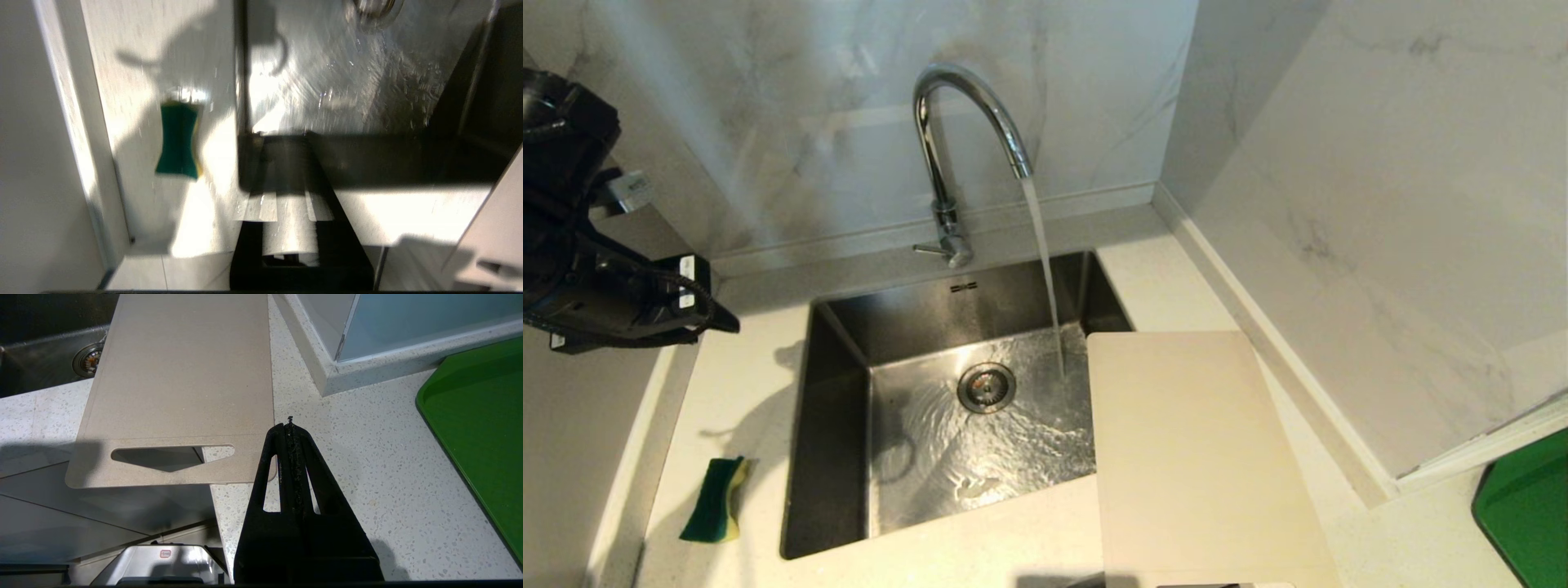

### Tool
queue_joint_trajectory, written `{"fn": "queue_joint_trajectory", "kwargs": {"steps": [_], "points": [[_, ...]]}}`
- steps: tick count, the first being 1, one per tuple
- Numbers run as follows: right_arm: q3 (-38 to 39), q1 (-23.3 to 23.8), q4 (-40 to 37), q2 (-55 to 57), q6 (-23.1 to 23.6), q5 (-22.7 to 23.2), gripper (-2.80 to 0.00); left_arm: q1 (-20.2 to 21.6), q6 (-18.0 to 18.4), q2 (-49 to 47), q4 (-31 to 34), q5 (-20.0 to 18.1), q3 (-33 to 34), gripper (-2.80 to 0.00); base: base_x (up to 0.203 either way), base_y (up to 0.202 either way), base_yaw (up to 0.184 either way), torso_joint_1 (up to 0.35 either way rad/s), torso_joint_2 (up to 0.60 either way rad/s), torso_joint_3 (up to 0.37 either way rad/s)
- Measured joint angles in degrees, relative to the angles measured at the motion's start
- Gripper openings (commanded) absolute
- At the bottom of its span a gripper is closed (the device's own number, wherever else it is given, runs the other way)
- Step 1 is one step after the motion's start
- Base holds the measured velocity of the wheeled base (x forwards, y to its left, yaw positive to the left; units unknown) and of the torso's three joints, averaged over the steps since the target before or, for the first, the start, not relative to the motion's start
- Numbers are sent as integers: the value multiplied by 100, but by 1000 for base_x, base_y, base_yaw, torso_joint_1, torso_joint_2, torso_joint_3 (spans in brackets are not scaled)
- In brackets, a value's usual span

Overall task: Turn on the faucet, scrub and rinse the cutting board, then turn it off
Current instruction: Pick up the cleaning cloth

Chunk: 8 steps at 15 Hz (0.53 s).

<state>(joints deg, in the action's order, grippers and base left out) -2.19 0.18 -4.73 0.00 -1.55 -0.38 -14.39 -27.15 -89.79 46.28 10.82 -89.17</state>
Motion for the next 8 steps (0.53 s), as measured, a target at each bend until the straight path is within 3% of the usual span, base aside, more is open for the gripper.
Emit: {"fn": "queue_joint_trajectory", "kwargs": {"steps": [4, 8], "points": [[0, 0, 0, 0, 1, 2, -280, 784, 424, 101, -197, -938, 1004, -280, 0, 0, 0, 0, 0, 0], [0, 0, 0, 0, -1, 0, -280, 1213, 846, 124, -1187, -1178, 1984, -280, 0, 0, 0, 0, 0, 0]]}}
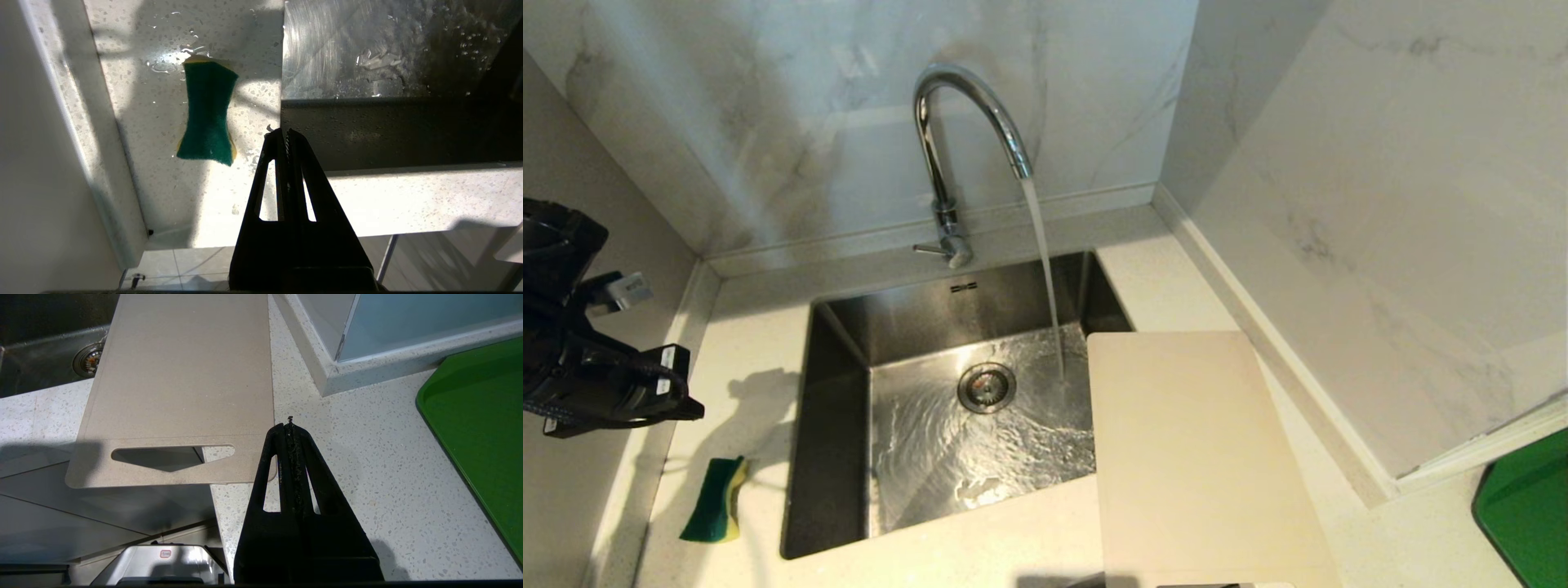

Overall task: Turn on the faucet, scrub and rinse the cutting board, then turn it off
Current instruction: Pick up the cleaning cloth

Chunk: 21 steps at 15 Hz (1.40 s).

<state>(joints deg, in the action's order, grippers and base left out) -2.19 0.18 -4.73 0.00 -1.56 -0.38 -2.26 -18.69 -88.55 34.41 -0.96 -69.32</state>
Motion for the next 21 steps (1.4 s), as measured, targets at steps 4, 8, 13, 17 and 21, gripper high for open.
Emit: {"fn": "queue_joint_trajectory", "kwargs": {"steps": [4, 8, 13, 17, 21], "points": [[0, 0, 0, 0, 2, 0, -280, 85, 54, -73, -406, -137, 515, 0, 0, 0, 0, 0, 0, 0], [0, 0, 0, 0, 2, 2, -280, 223, 53, -218, -630, -143, 756, 0, 0, 0, 0, 0, 0, 0], [0, 0, 0, 0, 5, 2, -280, 626, 213, -551, -1186, -164, 1168, 0, 0, 0, 0, 0, 0, 0], [0, 0, 0, 0, 7, 0, -280, 750, 350, -729, -1228, -361, 1260, 0, 0, 0, 0, 0, 0, 0], [0, 0, 0, 0, 5, -2, -280, 856, 404, -972, -1708, -370, 1453, 0, 0, 0, 0, 0, 0, 0]]}}
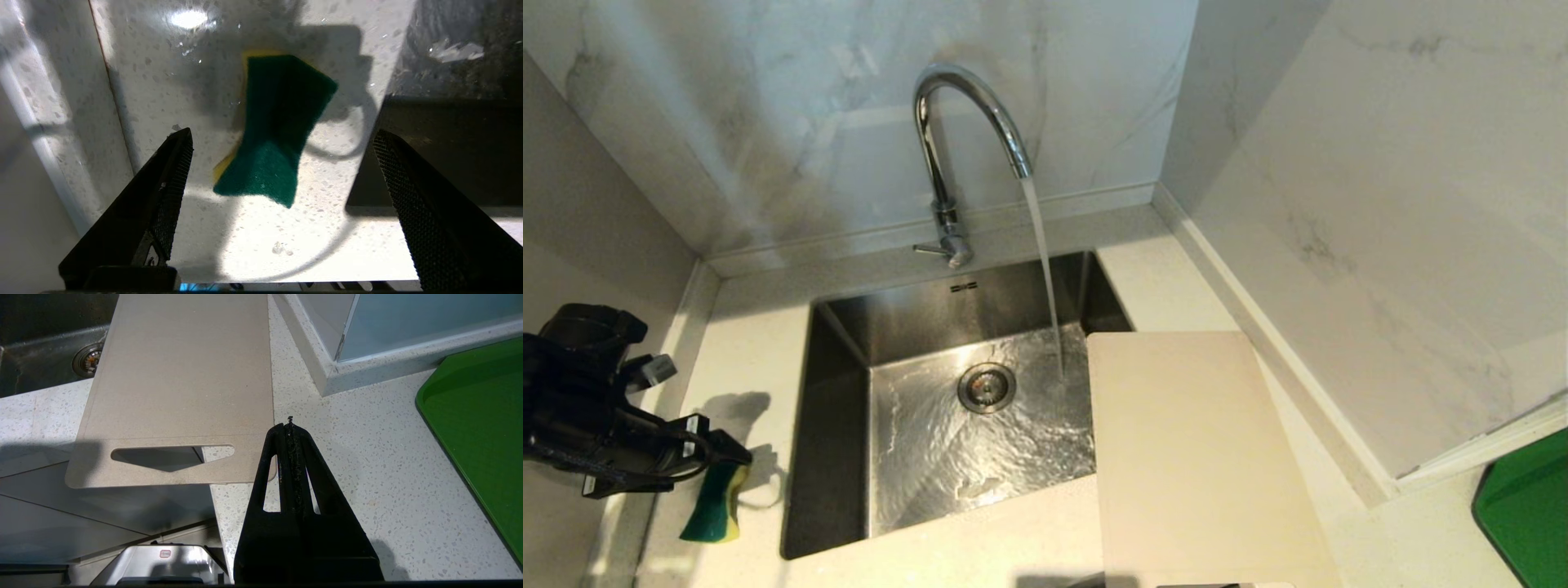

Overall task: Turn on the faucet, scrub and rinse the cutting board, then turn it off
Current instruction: Pick up the cleaning cloth

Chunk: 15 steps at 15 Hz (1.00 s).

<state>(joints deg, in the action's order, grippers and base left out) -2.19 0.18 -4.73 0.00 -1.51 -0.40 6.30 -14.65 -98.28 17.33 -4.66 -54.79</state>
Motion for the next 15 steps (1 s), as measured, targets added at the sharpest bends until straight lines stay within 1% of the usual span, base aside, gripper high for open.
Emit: {"fn": "queue_joint_trajectory", "kwargs": {"steps": [6, 8, 15], "points": [[0, 0, 0, 0, 0, 7, -280, 100, 33, -290, -341, -7, 202, 0, 0, 0, 0, 0, 0, 0], [0, 0, -1, 0, -2, 7, -280, 160, 41, -369, -426, -120, 240, 0, 0, 0, 0, 0, 0, 0], [0, 0, -1, 0, 2, 7, -280, 273, 98, -538, -500, -239, 314, 0, 0, 0, 0, 0, 0, 0]]}}
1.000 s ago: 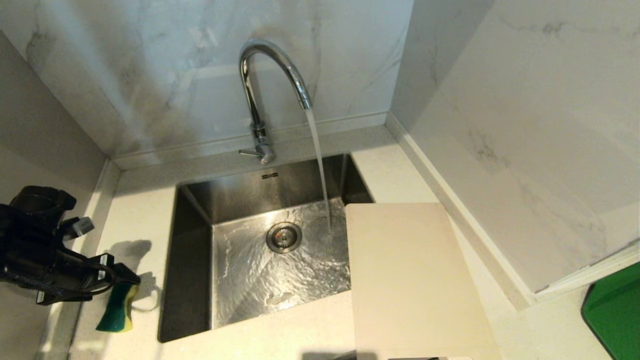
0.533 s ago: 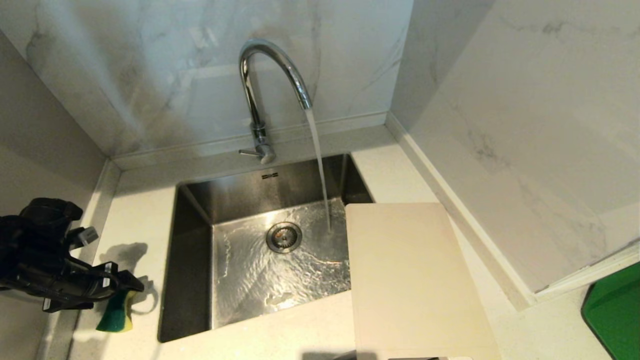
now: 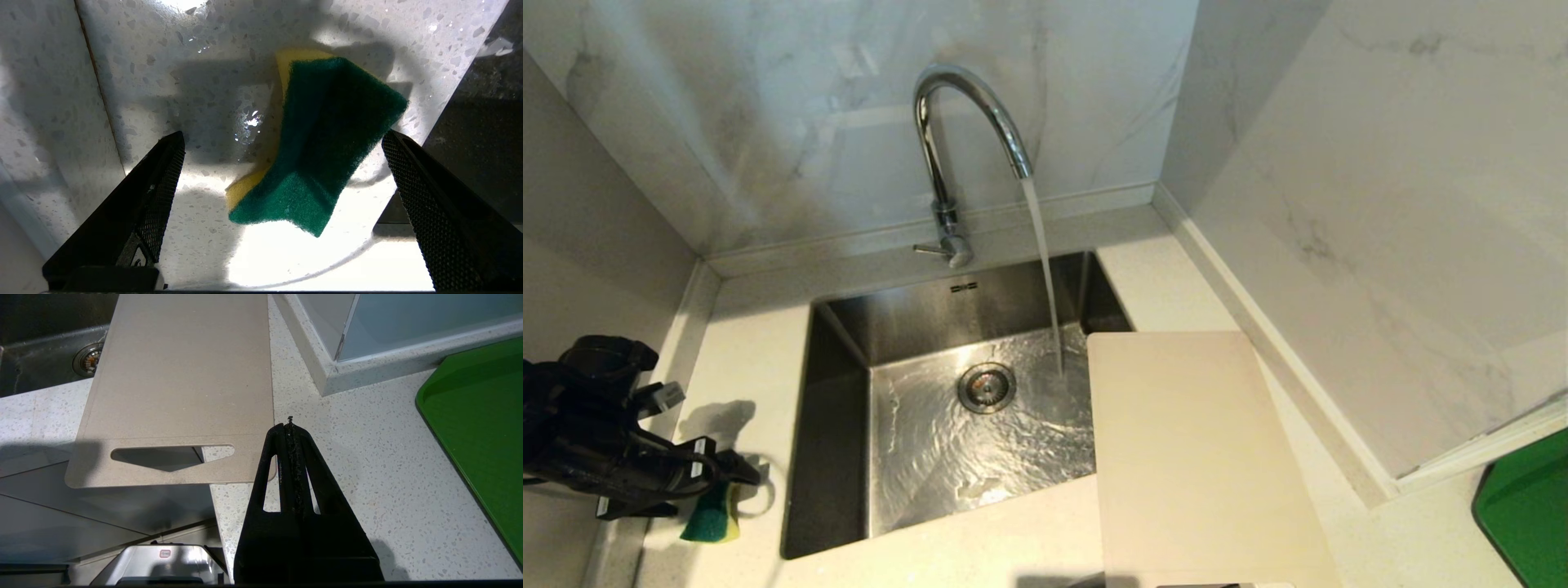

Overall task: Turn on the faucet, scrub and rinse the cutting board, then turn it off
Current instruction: Pick up the cleaning cloth

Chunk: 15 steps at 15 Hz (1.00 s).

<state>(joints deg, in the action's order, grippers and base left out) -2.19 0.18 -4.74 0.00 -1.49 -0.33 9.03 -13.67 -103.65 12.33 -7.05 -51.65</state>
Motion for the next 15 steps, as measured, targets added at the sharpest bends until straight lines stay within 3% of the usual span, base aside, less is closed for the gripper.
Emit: {"fn": "queue_joint_trajectory", "kwargs": {"steps": [1, 5, 15], "points": [[0, 0, 0, 0, 0, 0, -280, 0, 0, -20, -67, 2, 17, -280, 0, 0, 0, 0, 0, 0], [0, 0, -1, 0, -2, -2, -280, 4, -3, -48, -385, 2, 160, -280, 0, 0, 0, 0, 0, 0], [0, 0, -7, 0, 0, -2, -280, -5, -52, -109, -404, -152, 146, -280, 0, 0, 0, 0, 0, 0]]}}
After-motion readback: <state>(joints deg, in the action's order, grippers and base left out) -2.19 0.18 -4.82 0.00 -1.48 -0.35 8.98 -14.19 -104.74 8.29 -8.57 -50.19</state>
